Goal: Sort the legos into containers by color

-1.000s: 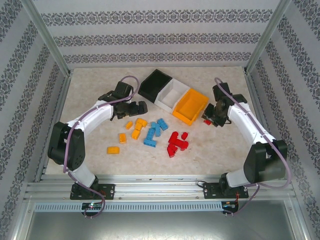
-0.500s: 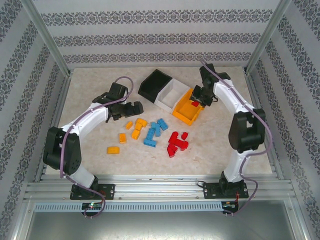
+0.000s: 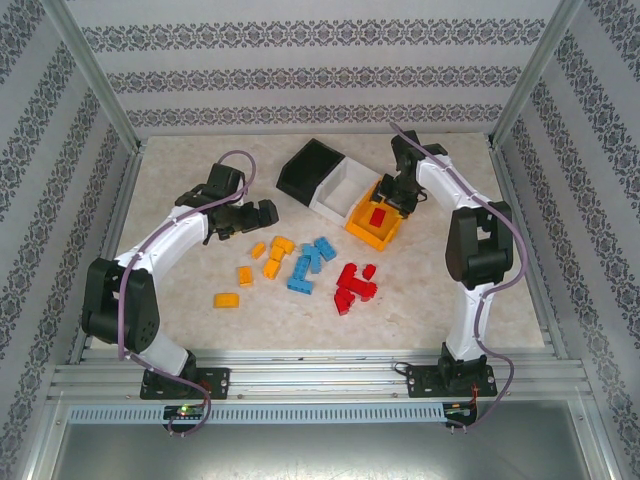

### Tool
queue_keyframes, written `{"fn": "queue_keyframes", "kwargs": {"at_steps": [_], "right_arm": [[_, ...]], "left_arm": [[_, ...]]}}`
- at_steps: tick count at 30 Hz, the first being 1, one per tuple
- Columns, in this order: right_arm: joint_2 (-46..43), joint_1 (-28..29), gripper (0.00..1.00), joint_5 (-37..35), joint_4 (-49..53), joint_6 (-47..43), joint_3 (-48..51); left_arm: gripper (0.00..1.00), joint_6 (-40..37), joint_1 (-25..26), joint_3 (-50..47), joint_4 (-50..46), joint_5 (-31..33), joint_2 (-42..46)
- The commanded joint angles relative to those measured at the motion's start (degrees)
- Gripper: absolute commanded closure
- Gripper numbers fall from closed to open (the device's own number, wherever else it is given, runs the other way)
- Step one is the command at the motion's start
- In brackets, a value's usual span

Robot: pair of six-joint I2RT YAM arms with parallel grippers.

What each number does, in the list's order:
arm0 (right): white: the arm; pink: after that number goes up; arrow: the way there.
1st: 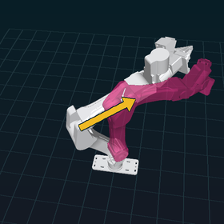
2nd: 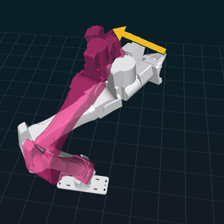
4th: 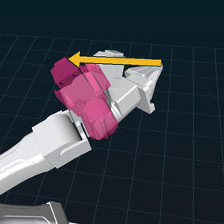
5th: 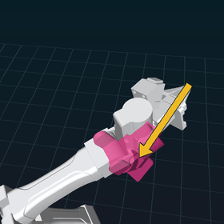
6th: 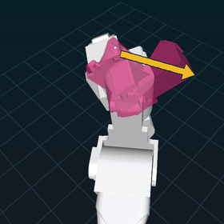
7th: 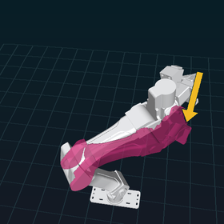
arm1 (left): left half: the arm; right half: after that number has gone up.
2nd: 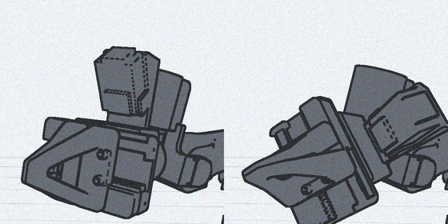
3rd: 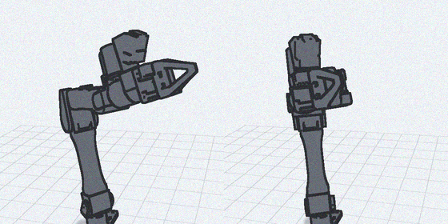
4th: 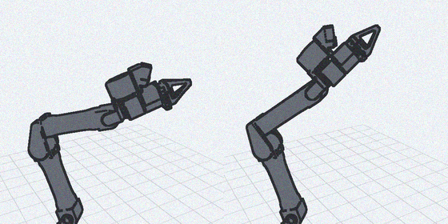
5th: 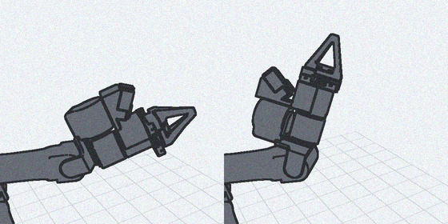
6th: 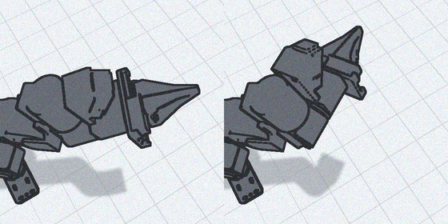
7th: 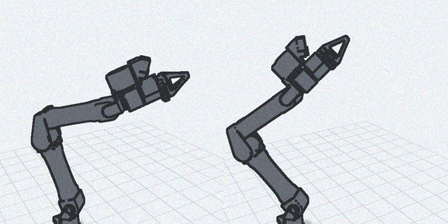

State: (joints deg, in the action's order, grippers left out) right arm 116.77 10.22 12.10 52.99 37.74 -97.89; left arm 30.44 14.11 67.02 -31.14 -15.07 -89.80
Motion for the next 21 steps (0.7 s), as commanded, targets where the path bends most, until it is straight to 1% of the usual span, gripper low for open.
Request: {"fn": "queue_keyframes", "kwargs": {"at_steps": [1, 6, 9, 13, 15, 18, 21], "right_arm": [[-2.21, -0.73, 0.41, 0.12, 1.39, 0.32, -0.28], [-6.44, -0.52, 0.40, 0.29, 1.97, 0.32, 0.42], [-9.63, 0.32, 0.39, 1.16, 1.80, 0.08, 3.22], [-14.20, 2.61, 0.39, 2.60, 0.06, -0.27, 10.33], [-15.98, 3.74, 0.39, 3.01, -0.71, 0.05, 14.10], [-18.39, 5.19, 0.39, 3.61, -2.21, 0.48, 18.82], [-19.96, 6.02, 0.40, 3.86, -3.01, 0.67, 22.31]], "left_arm": [[0.00, -1.21, -0.63, 1.86, -2.17, -1.30, -1.18], [0.00, -1.90, -0.57, 3.66, -3.75, -1.69, -3.42], [0.00, -3.20, -0.62, 4.97, -6.82, -0.78, -4.94], [0.06, -5.68, -0.52, 6.00, -11.71, 2.20, -7.24], [0.09, -6.20, -0.57, 5.43, -12.44, 3.06, -7.90], [0.16, -7.21, -0.47, 5.12, -12.86, 2.94, -9.22], [0.20, -8.04, -0.46, 5.95, -13.82, 4.10, -10.95]]}}
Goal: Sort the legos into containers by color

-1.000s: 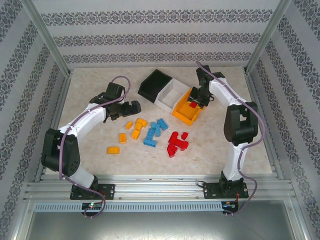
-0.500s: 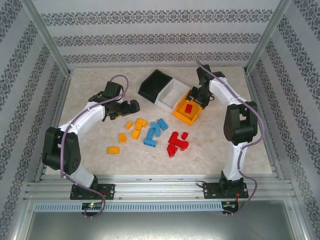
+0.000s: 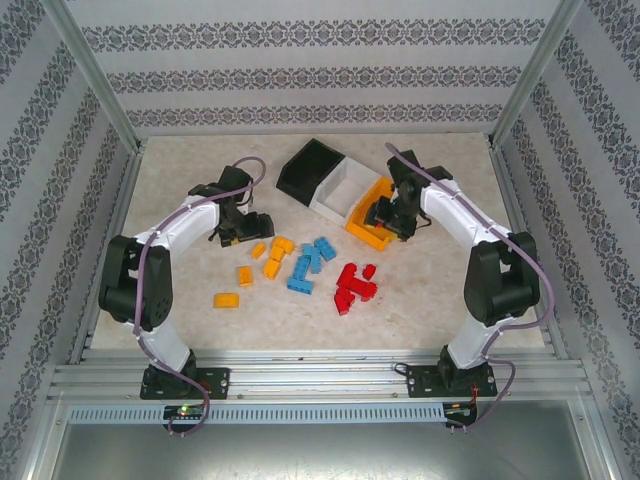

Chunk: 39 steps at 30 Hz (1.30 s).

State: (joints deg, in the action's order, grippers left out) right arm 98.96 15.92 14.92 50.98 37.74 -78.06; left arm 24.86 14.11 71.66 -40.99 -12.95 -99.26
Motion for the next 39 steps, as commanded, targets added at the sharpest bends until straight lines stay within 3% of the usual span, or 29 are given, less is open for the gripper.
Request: {"fn": "queue_keyframes", "kwargs": {"at_steps": [1, 10, 25, 32, 39], "right_arm": [[-2.51, 0.45, 0.40, 1.23, -1.34, 0.68, 3.48], [-3.88, 0.34, 0.43, 1.91, -1.75, 0.61, 6.68], [-5.65, 0.15, 0.44, 2.84, -2.29, 1.76, 8.93], [-6.07, 0.33, 0.44, 3.45, -3.58, 3.67, 9.60], [-5.10, 0.47, 0.44, 3.45, -3.49, 4.06, 8.39]], "left_arm": [[0.23, -2.73, -0.41, 1.55, -4.01, 2.26, -2.01], [0.36, -1.76, -0.20, 0.52, -2.02, 0.54, -4.51], [0.46, -2.97, -0.06, 0.83, -1.48, 0.89, -8.74], [0.60, -3.27, -0.11, 0.99, -1.10, 0.26, -10.20], [0.61, -3.08, -0.09, 0.51, -0.81, 0.00, -10.56]]}}
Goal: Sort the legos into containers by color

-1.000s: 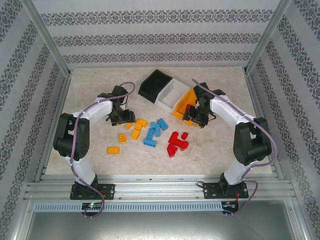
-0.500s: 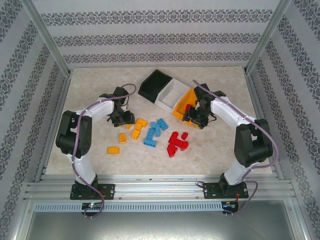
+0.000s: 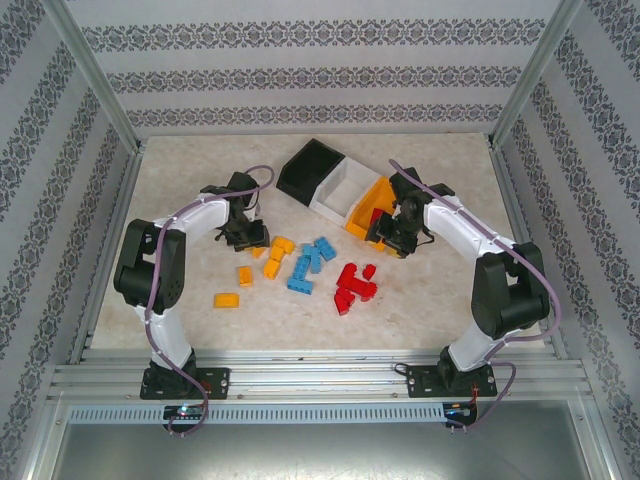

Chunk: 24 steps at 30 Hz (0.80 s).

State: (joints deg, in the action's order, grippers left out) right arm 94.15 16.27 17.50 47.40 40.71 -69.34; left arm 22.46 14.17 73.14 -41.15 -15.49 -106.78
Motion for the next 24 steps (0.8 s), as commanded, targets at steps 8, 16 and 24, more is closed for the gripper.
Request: {"fn": "queue_keyframes", "kwargs": {"at_steps": [8, 16, 24], "right_arm": [[1.08, 0.92, 0.44, 0.96, -0.02, 1.38, -1.32], [1.40, 1.05, 0.45, 1.04, -0.29, 1.48, -1.16], [1.87, 0.96, 0.44, 0.85, -0.26, 1.22, -1.15]], "left_arm": [[0.43, -1.39, -0.15, -1.11, -1.38, 3.32, -2.59], [0.50, -1.58, -0.19, -0.48, -1.17, 3.16, -4.52], [0.75, -1.94, -0.20, 1.60, -2.51, 3.18, -5.37]]}}
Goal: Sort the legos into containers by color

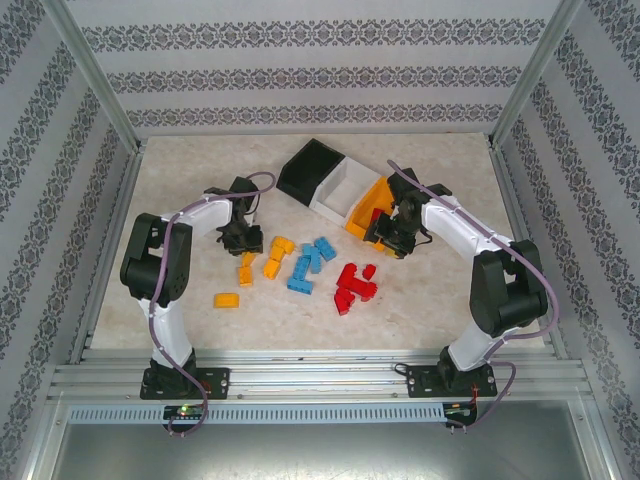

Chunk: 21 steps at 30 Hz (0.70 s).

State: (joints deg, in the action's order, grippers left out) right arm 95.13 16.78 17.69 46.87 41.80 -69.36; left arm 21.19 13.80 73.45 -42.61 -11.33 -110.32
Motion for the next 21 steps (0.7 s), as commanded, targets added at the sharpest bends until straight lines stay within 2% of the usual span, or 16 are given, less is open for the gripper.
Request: {"fn": "queue_keyframes", "kwargs": {"at_steps": [1, 8, 16, 21], "right_arm": [[0.99, 0.45, 0.45, 0.66, 0.25, 0.13, -1.15], [2.33, 0.30, 0.44, 1.11, 0.13, -0.48, -2.17], [2.54, -0.45, 0.44, 1.63, 0.03, -1.28, -2.11], [1.23, -1.60, 0.44, 1.85, 0.05, -1.55, -0.42]], "left_arm": [[0.79, -0.70, 0.18, 1.56, -1.27, -0.93, -1.85], [0.94, 0.06, 0.17, 4.35, -3.12, -0.77, -1.58], [0.95, 1.32, 0.03, 11.90, -6.49, -0.82, -2.59], [0.94, 4.35, -0.74, 25.52, -9.35, -3.03, -7.75]]}}
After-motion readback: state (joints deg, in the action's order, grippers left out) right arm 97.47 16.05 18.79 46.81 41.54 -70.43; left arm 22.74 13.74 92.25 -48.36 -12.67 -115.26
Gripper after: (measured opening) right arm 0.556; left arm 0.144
